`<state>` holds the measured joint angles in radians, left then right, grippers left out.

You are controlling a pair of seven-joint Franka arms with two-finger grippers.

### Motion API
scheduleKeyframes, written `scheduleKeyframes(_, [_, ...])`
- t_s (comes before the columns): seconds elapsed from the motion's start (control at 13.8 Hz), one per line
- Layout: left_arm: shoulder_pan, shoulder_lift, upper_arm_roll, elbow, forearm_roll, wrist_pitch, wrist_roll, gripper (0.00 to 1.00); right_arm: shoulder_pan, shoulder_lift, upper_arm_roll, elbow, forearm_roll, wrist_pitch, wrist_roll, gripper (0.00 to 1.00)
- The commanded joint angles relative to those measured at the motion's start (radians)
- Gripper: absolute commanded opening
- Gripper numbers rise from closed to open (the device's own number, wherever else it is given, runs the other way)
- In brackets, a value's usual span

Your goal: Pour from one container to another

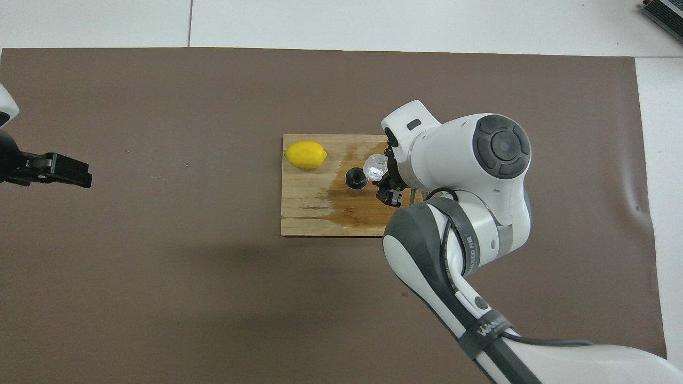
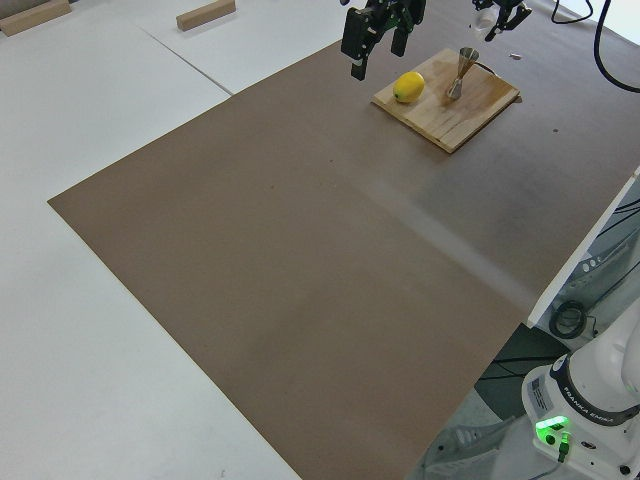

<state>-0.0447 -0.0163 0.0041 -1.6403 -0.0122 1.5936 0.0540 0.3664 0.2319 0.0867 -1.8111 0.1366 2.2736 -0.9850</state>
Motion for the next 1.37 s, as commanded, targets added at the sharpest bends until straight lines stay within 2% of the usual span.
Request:
scheduleKeyframes(0.0, [0.003, 0.003, -0.001, 0.014, 0.008, -0.017, 0.006, 1.00, 0.015, 0.004, 0.001, 0.013, -0.090, 0.007, 0.051, 0.06])
scheduleKeyframes(0.72, [0.005, 0.003, -0.001, 0.016, 0.008, -0.017, 0.006, 1.00, 0.074, -0.020, 0.002, -0.013, -0.388, -0.005, 0.051, 0.05])
scheduleKeyframes(1.3, [0.006, 0.003, -0.001, 0.014, 0.008, -0.017, 0.006, 1.00, 0.100, -0.017, 0.002, -0.013, -0.469, 0.006, 0.058, 0.05])
